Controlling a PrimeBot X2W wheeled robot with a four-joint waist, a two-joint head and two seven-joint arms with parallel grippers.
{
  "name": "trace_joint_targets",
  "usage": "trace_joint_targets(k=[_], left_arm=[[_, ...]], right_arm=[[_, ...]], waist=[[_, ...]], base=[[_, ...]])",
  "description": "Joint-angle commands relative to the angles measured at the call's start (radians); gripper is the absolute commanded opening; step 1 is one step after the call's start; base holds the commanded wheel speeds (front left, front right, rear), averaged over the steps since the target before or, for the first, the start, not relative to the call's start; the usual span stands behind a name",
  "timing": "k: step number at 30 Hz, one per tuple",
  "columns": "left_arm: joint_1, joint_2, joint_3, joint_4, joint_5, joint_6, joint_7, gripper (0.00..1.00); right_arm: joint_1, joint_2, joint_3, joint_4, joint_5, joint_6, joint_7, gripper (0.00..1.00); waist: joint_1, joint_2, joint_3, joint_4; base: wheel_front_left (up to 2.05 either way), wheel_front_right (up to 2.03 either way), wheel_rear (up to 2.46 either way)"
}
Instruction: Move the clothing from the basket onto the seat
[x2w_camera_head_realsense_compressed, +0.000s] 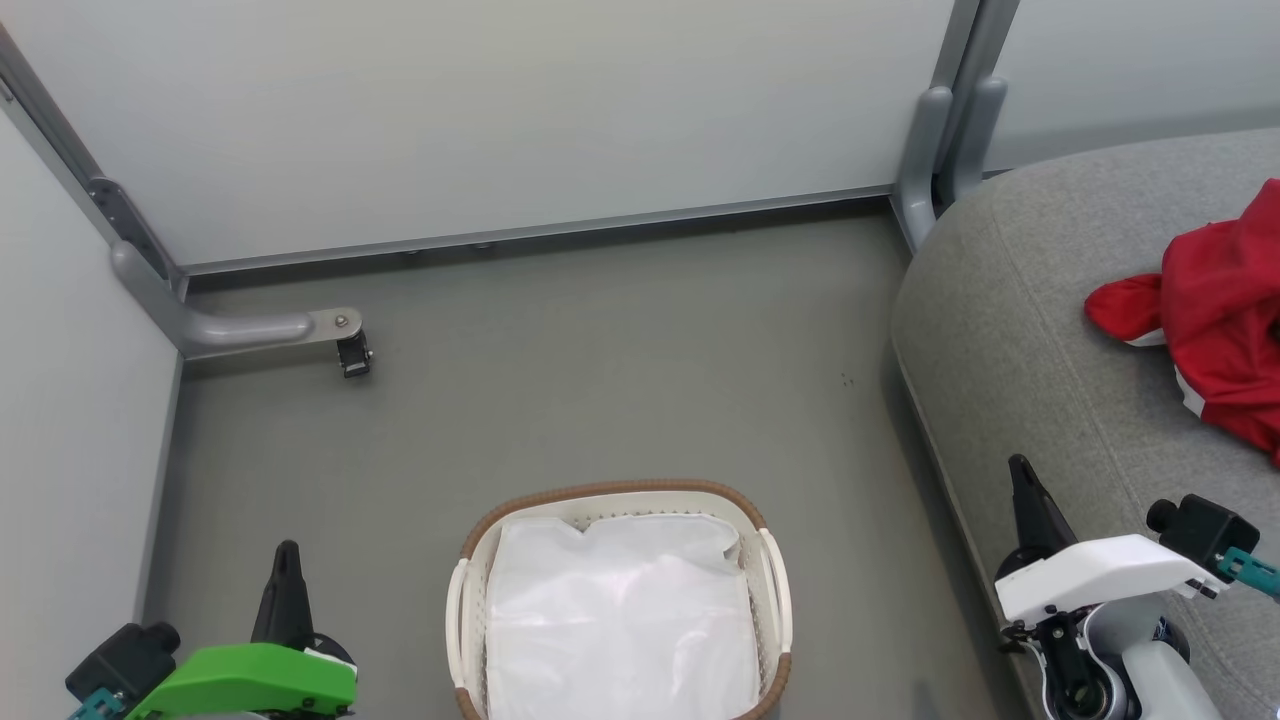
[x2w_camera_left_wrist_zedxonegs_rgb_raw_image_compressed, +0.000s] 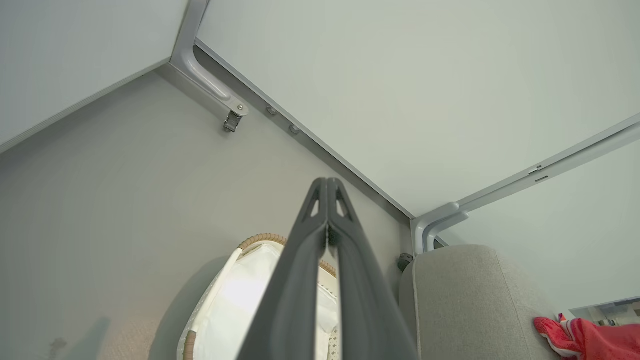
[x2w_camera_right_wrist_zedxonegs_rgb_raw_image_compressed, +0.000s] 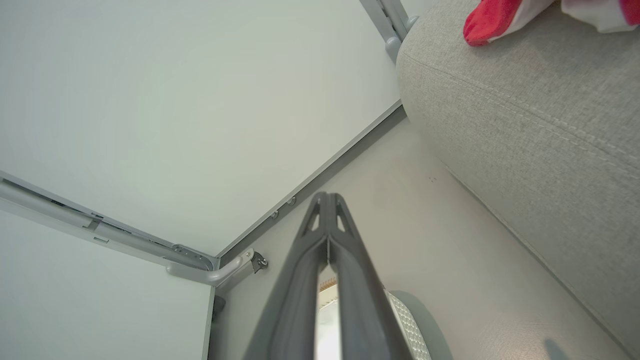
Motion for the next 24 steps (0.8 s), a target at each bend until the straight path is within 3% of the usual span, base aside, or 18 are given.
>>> trace_joint_targets(k=[1,24], left_arm=[[-0.028,0.004,0.009,-0.017,-0.036,-0.005,0.007,0.0],[-0.056,0.006,0.032,-0.027,-0.292,-0.02,0.076,0.0]], right_arm=[[-0.001,-0.005,-0.007,-0.019,0.037,0.0,0.009,0.0],[0.015,-0.007,-0.036,-0.056,0.311,-0.001,0.079,0.0]], waist=[[0.0,0.0,-0.001,0.0],[0.0,0.0,-0.012,0.005]], base=[[0.0,0.0,0.0],[0.0,0.0,0.0]])
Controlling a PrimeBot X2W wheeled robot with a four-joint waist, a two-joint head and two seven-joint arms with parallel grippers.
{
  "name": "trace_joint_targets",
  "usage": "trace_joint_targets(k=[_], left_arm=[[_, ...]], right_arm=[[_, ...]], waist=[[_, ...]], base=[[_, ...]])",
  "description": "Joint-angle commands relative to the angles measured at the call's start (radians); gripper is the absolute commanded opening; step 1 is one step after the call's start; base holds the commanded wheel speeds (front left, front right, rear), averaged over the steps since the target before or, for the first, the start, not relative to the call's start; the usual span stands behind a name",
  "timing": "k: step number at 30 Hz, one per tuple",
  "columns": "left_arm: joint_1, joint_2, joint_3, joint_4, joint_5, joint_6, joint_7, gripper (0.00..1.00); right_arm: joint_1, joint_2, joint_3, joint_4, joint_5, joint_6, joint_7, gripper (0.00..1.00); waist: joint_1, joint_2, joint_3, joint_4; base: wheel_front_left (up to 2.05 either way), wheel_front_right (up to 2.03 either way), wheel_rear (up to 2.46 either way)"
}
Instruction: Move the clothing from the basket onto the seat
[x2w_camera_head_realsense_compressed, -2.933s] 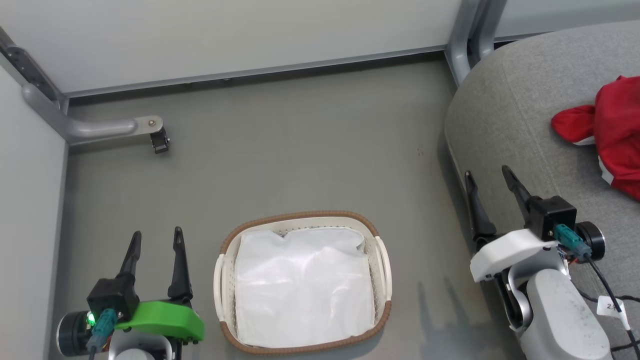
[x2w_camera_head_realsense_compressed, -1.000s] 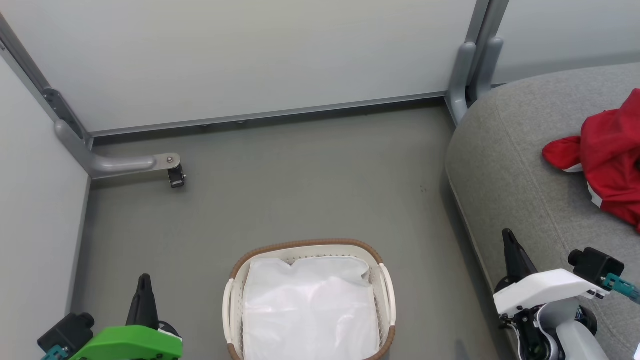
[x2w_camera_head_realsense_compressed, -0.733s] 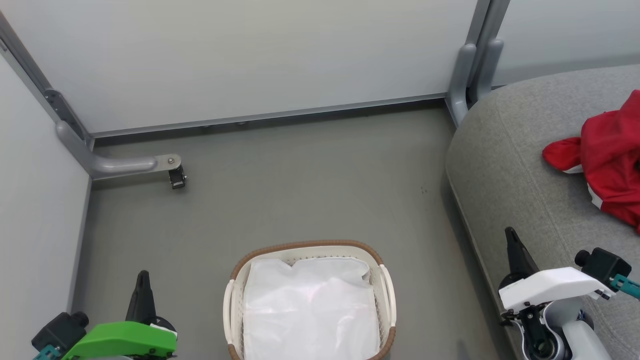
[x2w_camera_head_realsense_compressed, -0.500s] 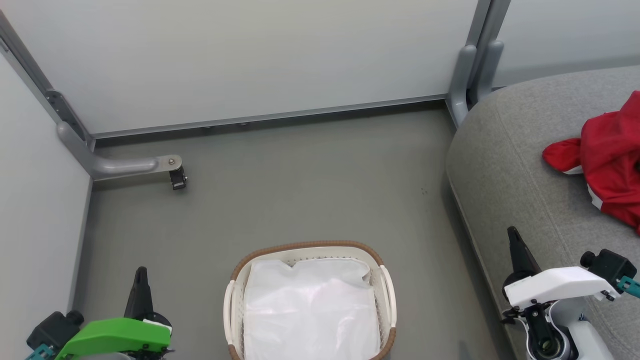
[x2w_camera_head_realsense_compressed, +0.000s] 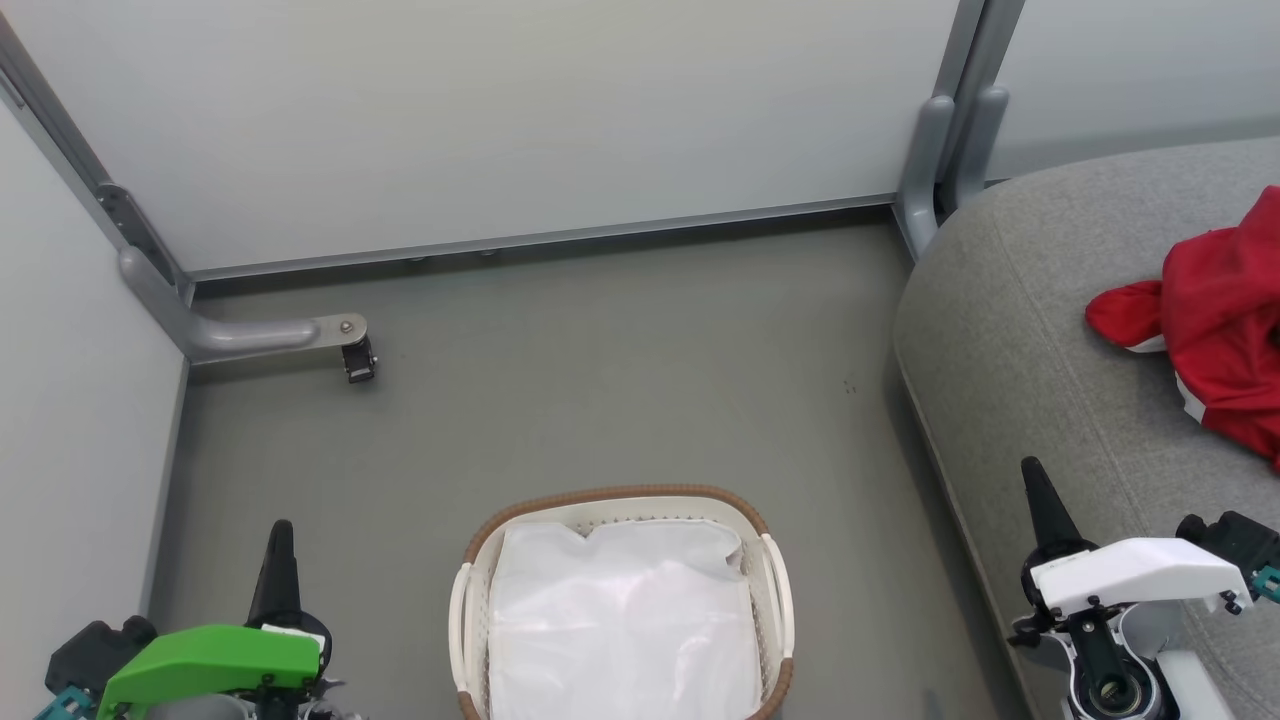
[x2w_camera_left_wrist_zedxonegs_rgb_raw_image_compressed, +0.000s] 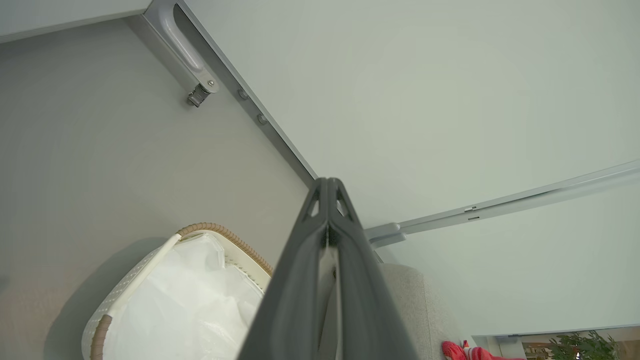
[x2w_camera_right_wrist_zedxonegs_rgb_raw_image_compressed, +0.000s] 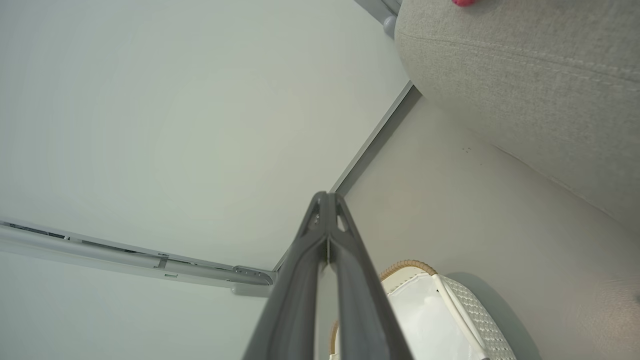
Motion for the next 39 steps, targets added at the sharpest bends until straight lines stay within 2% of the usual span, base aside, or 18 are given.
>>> trace_joint_targets(k=[1,39], left_arm=[[-0.03,0.006,0.007,-0.01,-0.026,-0.006,0.008,0.0],[-0.061,0.008,0.036,-0.024,-0.349,-0.023,0.095,0.0]], right_arm=[[-0.001,-0.005,-0.007,-0.016,0.03,-0.001,0.007,0.0],[0.024,-0.008,-0.043,-0.06,0.375,-0.001,0.096,0.0]], waist=[[0.0,0.0,-0.001,0.0],[0.0,0.0,-0.019,0.008]], base=[[0.0,0.0,0.0],[0.0,0.0,0.0]])
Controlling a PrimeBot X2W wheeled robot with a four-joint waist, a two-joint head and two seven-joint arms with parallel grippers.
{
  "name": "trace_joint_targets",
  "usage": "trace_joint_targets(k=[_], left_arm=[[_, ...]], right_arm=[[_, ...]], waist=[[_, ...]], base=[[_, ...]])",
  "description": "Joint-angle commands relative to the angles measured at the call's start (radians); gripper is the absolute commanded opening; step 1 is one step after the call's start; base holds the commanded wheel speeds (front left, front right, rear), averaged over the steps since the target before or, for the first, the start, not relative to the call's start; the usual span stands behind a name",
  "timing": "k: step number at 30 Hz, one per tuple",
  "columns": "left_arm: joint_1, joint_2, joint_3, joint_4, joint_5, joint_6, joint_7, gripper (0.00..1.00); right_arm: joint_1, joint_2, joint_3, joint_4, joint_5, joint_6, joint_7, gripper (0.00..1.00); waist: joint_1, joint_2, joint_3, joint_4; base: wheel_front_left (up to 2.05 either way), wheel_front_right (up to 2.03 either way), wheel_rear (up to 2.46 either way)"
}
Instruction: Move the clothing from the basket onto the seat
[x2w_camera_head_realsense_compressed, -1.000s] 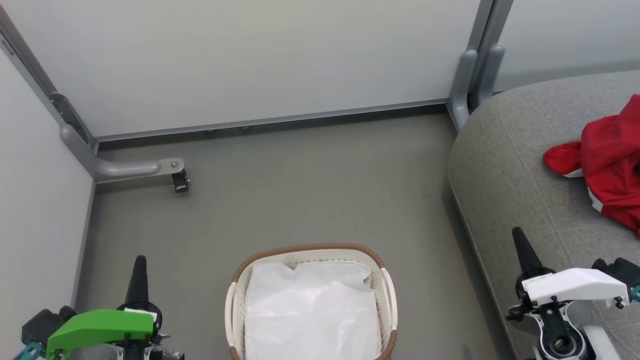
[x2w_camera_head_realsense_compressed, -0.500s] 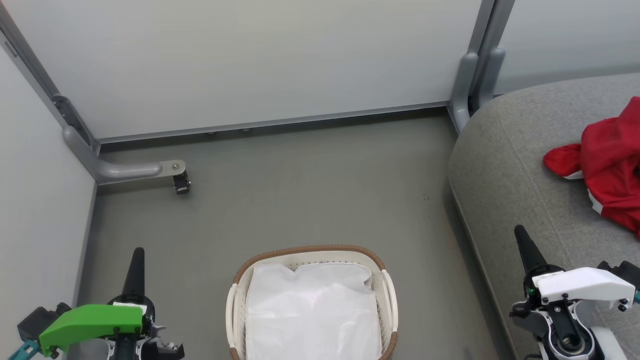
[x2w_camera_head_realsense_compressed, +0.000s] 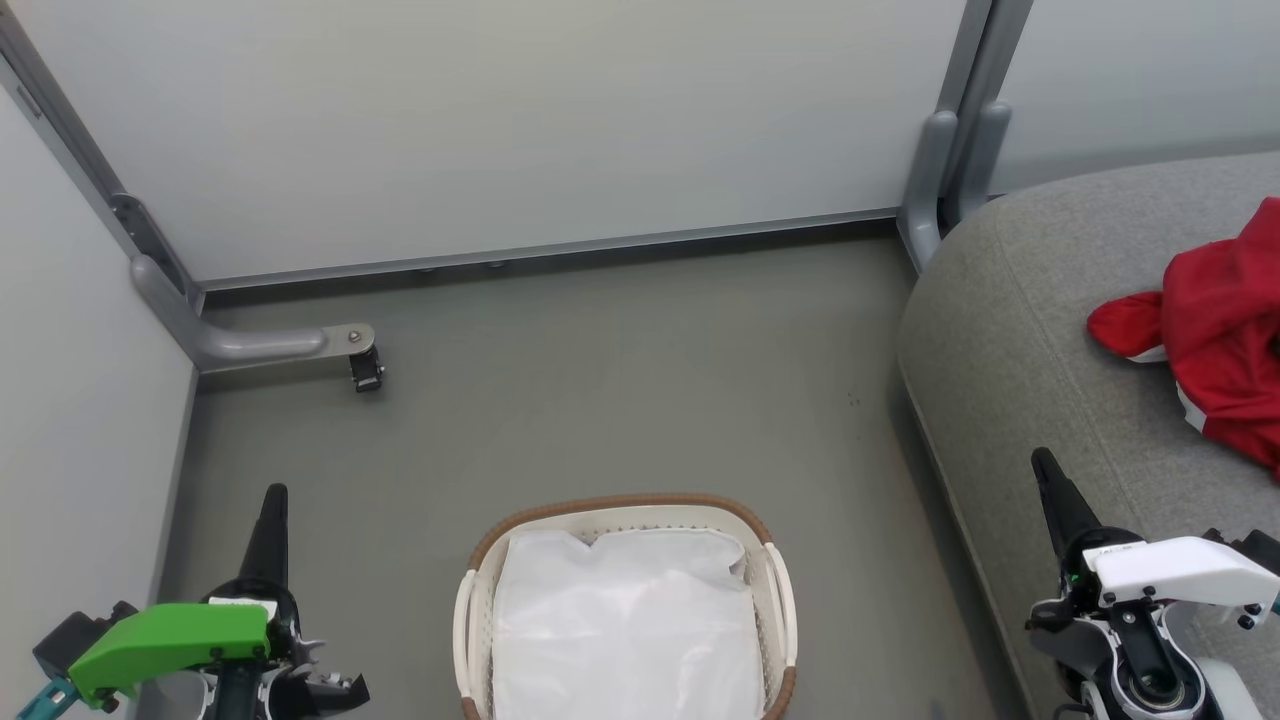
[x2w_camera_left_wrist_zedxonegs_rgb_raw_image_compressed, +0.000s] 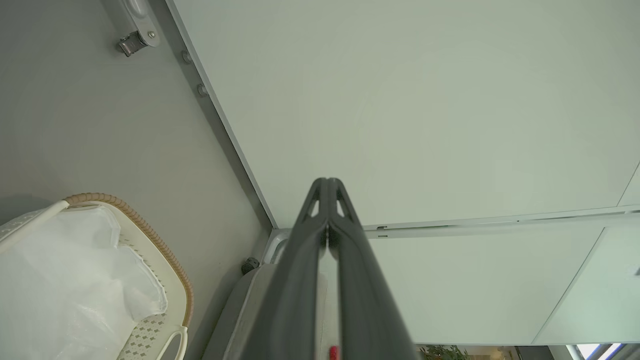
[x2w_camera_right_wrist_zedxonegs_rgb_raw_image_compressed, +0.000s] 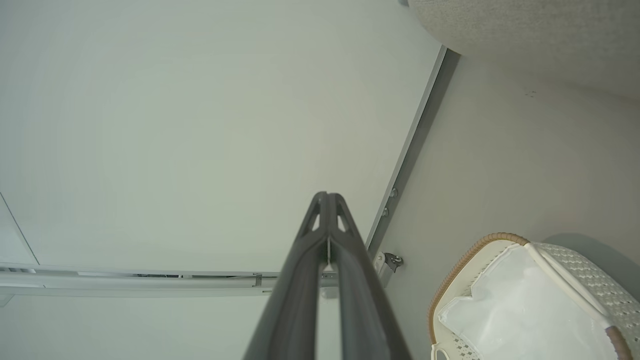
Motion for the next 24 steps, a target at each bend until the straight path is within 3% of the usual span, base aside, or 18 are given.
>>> trace_joint_targets(k=[1,24], left_arm=[[-0.018,0.007,0.006,-0.009,-0.022,-0.005,0.007,0.0],[-0.032,0.008,0.018,-0.013,-0.167,-0.014,0.047,0.0]], right_arm=[[0.01,-0.006,-0.006,-0.008,0.023,-0.001,0.007,0.0],[0.021,-0.007,-0.021,-0.029,0.178,-0.001,0.046,0.0]], waist=[[0.0,0.0,-0.001,0.0],[0.0,0.0,-0.012,0.005]], base=[[0.0,0.0,0.0],[0.0,0.0,0.0]])
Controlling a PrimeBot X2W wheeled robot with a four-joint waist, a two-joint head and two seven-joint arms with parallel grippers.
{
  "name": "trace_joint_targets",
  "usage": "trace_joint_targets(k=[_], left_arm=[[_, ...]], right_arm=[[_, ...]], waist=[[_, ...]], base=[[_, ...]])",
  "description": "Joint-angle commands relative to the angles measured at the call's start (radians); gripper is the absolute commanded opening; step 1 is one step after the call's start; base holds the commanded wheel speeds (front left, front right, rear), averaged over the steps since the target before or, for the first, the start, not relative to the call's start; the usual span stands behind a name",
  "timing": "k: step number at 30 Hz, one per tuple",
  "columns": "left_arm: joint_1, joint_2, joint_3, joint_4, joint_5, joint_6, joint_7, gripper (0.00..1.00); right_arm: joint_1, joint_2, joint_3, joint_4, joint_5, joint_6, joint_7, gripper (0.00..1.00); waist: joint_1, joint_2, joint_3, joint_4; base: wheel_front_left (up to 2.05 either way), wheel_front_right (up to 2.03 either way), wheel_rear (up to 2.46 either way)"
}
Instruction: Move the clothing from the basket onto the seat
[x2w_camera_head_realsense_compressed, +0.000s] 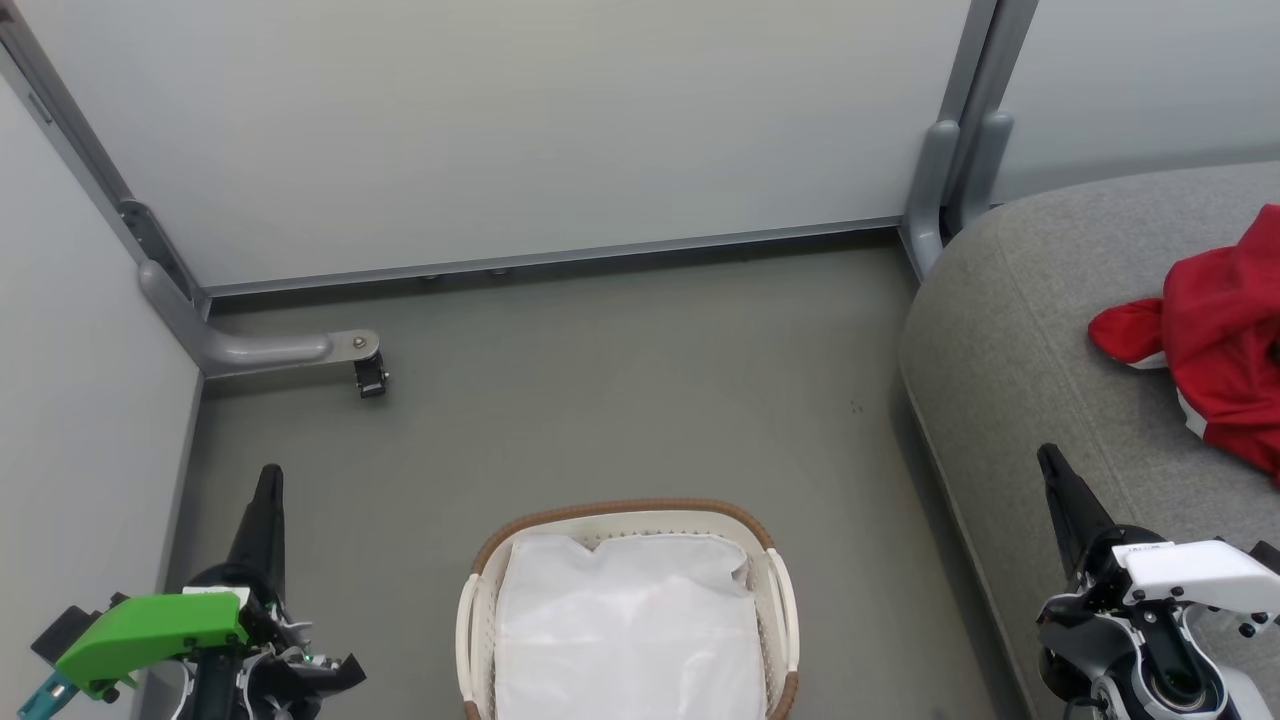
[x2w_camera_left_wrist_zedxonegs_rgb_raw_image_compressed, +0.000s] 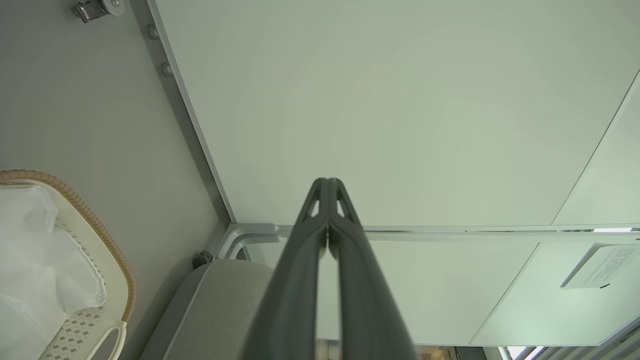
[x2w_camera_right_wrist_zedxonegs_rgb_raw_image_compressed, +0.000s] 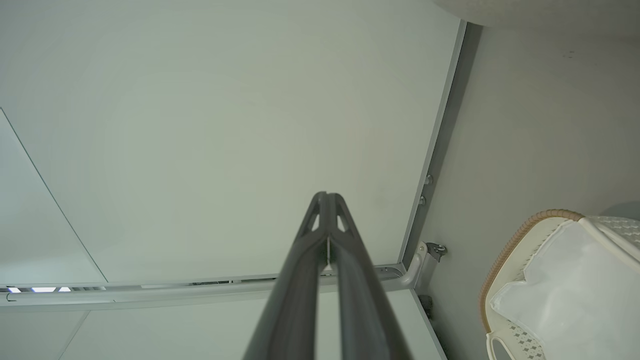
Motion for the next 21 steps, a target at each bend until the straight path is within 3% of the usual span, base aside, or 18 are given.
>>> trace_joint_targets(k=[1,21], left_arm=[[-0.012,0.007,0.003,-0.003,-0.003,-0.006,0.004,0.0],[-0.012,0.007,0.002,-0.003,-0.004,-0.006,0.004,0.0]], right_arm=[[0.011,-0.006,-0.002,-0.004,0.004,0.0,0.002,0.0],[0.011,-0.006,-0.002,-0.004,0.004,0.0,0.002,0.0]], waist=[[0.0,0.0,0.0,0.0],[0.0,0.0,0.0,0.0]], base=[[0.0,0.0,0.0],[0.0,0.0,0.0]])
